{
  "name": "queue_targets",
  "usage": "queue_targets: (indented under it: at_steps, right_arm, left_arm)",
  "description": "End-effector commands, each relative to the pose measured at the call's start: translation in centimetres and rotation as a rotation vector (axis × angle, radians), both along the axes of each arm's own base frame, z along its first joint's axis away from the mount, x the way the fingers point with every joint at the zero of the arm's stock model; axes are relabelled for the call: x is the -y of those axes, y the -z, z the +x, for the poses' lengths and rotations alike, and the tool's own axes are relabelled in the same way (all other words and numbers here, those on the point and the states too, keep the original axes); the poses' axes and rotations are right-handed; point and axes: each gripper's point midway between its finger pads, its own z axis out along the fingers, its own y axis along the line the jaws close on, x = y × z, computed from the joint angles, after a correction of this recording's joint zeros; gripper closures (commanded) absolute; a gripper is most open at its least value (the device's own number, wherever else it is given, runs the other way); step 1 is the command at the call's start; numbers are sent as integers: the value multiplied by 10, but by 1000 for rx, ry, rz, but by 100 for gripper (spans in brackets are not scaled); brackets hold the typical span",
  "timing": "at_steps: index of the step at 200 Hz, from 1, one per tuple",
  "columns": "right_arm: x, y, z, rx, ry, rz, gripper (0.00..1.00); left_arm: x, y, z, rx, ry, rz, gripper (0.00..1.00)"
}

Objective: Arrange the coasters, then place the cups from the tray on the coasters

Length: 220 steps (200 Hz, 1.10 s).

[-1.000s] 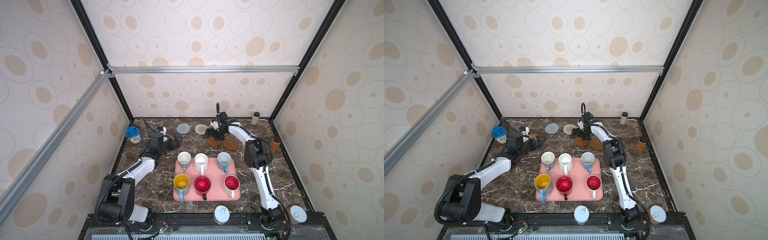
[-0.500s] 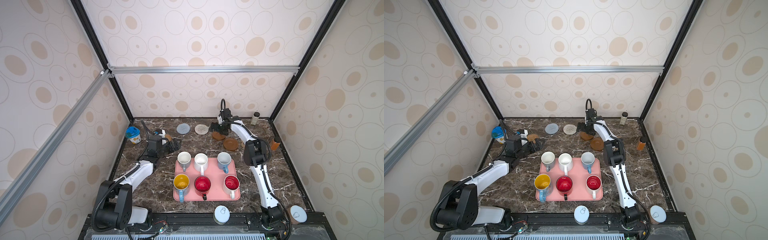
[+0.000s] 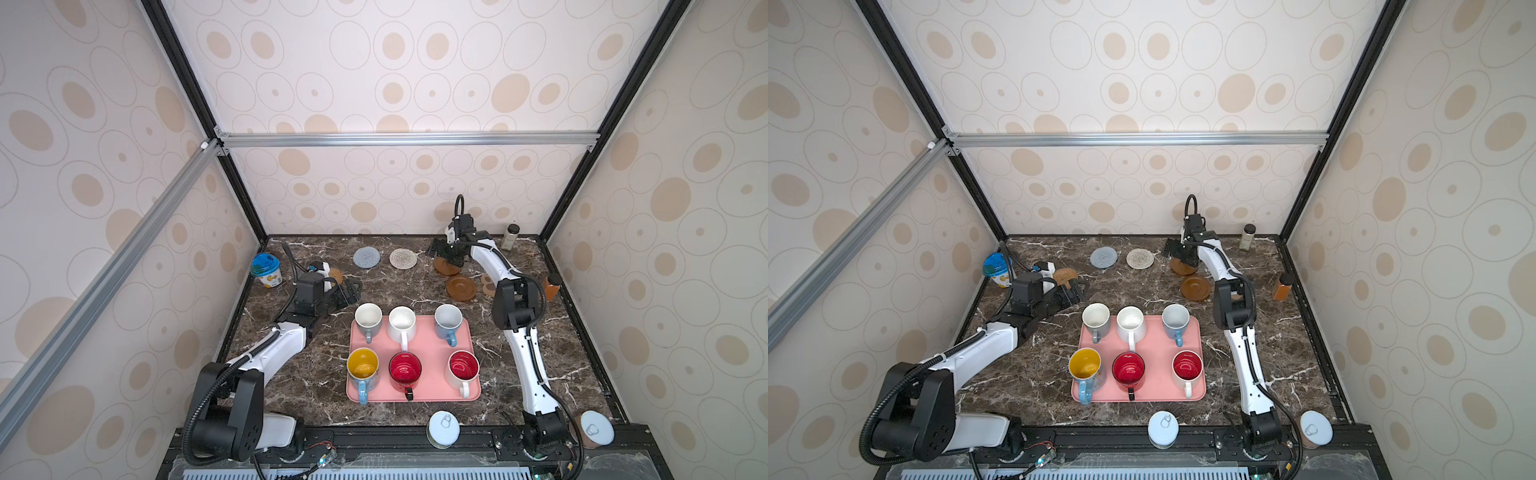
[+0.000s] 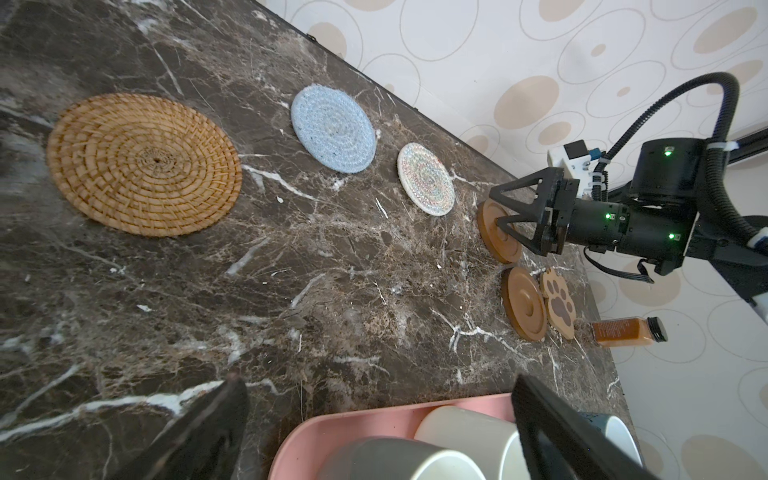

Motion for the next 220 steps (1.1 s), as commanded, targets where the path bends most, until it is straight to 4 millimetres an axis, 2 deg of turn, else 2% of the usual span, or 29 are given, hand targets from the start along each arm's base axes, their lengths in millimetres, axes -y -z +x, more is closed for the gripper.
queue_targets:
  at_steps: [1,82,156,220]
  right_arm:
    - [-4,46,-13,-103,0,2,1]
    - [-10,58,-5,-117,34,64,1]
    - [-15,58,-4,-126,47,106,1]
    - [-15,32,-2,-80,34,110,1]
  left_arm:
    - [-5,-9,-1,23,-36,-22,0]
    - [-6,-6,-4,20,-41,-29,0]
    - [-5,-6,-5,24,-38,-33,0]
    - [-5,-6,-5,31,-36,-32,0]
